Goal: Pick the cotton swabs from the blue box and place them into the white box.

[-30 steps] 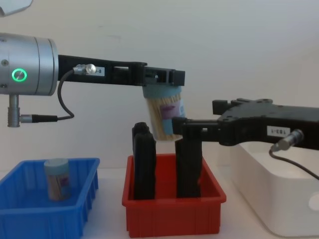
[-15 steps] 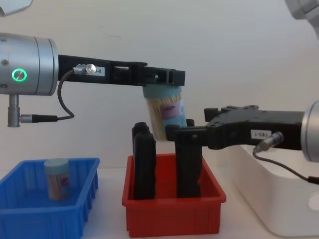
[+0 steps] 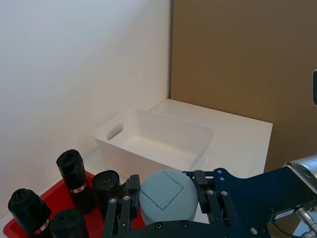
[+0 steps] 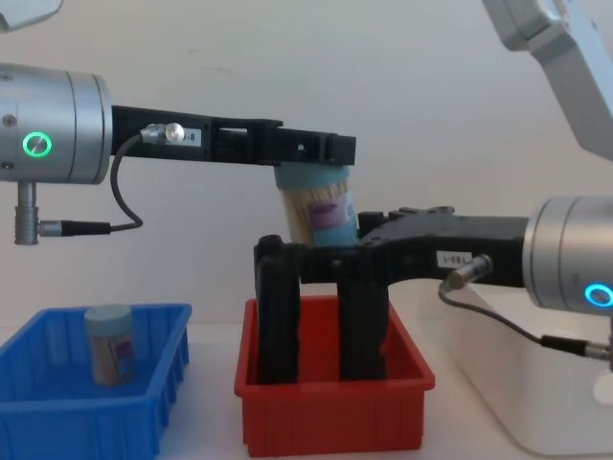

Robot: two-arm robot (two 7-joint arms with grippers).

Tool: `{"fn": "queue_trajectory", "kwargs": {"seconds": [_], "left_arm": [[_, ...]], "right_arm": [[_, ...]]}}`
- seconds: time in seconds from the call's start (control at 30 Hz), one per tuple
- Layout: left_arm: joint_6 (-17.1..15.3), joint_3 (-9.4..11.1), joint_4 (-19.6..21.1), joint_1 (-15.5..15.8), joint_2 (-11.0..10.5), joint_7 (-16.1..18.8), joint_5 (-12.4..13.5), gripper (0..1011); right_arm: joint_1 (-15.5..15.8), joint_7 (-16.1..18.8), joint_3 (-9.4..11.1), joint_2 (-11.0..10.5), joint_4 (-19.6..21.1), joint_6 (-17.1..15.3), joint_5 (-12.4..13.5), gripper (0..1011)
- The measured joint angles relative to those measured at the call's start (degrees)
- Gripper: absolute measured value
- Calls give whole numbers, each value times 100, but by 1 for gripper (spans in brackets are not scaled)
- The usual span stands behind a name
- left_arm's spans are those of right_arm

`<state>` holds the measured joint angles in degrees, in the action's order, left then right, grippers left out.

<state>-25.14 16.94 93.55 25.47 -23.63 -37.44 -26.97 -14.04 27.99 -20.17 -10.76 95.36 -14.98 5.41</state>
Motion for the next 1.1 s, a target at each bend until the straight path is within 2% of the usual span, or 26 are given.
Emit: {"fn": "queue_trajectory", "kwargs": {"seconds": [0.23,0.37,0.43,0.5,0.57,0.7,0.9,0.97,1.0,1.1], "left_arm": [[0,0,0,0,0,0,0,670],[0,0,0,0,0,1,0,670],[0,0,0,0,0,1,0,670],[0,0,0,0,0,1,0,670],[0,0,0,0,0,1,0,670],[0,-2,0,0,-2,3,1,670],[0,-4,0,0,-1,4,2,672],[0,3,0,0,3,1,0,699],[0,1,0,0,2,1,0,756],[0,2,0,0,2,1,0,824]], "right_arm": [[-126,21,-57,103,-176,55,-77,1001],[-180,30,-87,145,-249,79,-133,930],[-212,36,-107,169,-289,86,-172,850],[-230,40,-119,181,-310,92,-203,837],[-262,46,-144,205,-347,105,-259,746],[-295,47,-158,223,-380,118,-316,653],[-325,48,-185,239,-408,132,-368,652],[-331,63,-222,251,-409,142,-375,652],[-336,61,-223,248,-412,144,-384,650],[-342,60,-228,249,-415,149,-395,650]]}}
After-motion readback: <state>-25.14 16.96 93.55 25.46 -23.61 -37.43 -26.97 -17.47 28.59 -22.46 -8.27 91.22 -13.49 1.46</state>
